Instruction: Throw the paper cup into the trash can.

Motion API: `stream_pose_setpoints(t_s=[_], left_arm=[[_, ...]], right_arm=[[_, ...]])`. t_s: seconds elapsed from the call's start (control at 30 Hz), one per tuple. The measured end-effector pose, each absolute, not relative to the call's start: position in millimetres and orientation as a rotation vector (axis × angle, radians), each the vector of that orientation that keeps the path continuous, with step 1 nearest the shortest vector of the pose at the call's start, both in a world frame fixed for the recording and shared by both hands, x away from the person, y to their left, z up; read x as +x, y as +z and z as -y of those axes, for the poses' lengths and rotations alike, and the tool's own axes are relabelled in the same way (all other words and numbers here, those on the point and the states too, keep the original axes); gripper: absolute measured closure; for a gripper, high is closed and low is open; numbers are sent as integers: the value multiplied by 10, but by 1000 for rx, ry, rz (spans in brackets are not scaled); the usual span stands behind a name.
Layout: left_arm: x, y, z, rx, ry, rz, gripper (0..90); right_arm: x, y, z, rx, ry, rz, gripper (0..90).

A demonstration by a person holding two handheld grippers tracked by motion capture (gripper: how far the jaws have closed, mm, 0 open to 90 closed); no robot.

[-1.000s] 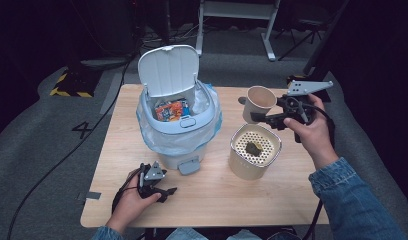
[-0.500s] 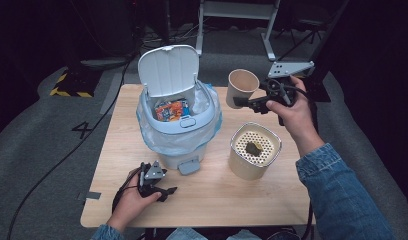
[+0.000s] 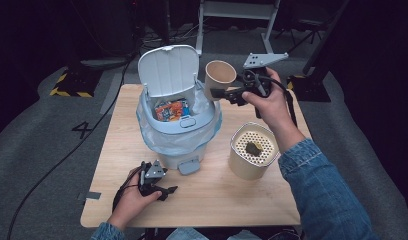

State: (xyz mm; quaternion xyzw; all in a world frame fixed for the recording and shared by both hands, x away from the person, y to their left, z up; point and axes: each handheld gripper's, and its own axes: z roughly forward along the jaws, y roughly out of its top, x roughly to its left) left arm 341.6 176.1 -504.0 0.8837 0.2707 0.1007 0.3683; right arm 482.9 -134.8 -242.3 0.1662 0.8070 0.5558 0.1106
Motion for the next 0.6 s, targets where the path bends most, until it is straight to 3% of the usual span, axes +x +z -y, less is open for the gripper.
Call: stream_pose_setpoints(t_s=[0.6], left_arm=[[3423, -5039, -1760, 2271, 258, -690, 251]], right_arm=[[4935, -2609, 794, 518, 1599, -2359, 316]])
